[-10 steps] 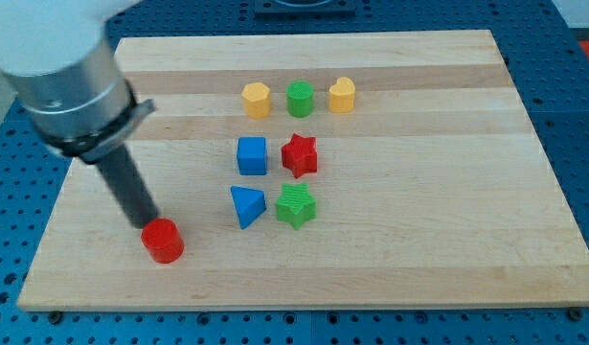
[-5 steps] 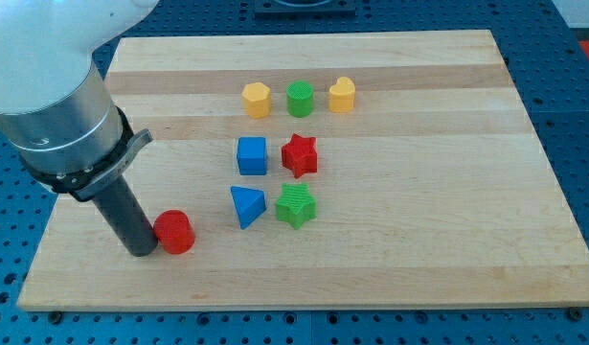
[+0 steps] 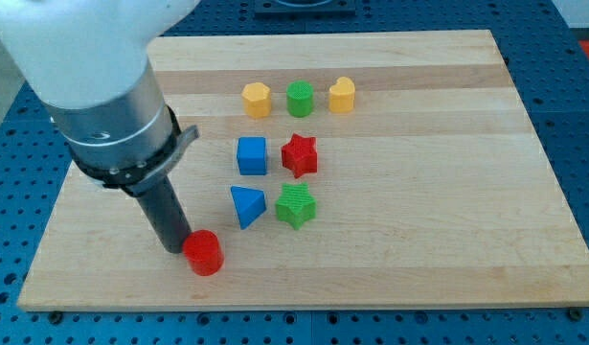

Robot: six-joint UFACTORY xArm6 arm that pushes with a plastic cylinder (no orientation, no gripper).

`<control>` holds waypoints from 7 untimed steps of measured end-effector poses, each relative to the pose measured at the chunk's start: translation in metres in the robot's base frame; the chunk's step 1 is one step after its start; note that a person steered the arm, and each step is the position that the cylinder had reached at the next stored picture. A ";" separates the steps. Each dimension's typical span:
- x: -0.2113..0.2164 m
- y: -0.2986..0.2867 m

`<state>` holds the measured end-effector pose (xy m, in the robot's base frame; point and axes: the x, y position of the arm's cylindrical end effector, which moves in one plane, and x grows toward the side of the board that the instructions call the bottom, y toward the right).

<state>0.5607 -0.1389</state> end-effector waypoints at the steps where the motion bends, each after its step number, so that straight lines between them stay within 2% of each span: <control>1: 0.000 -0.001; 3: 0.026 -0.007; 7: 0.028 0.028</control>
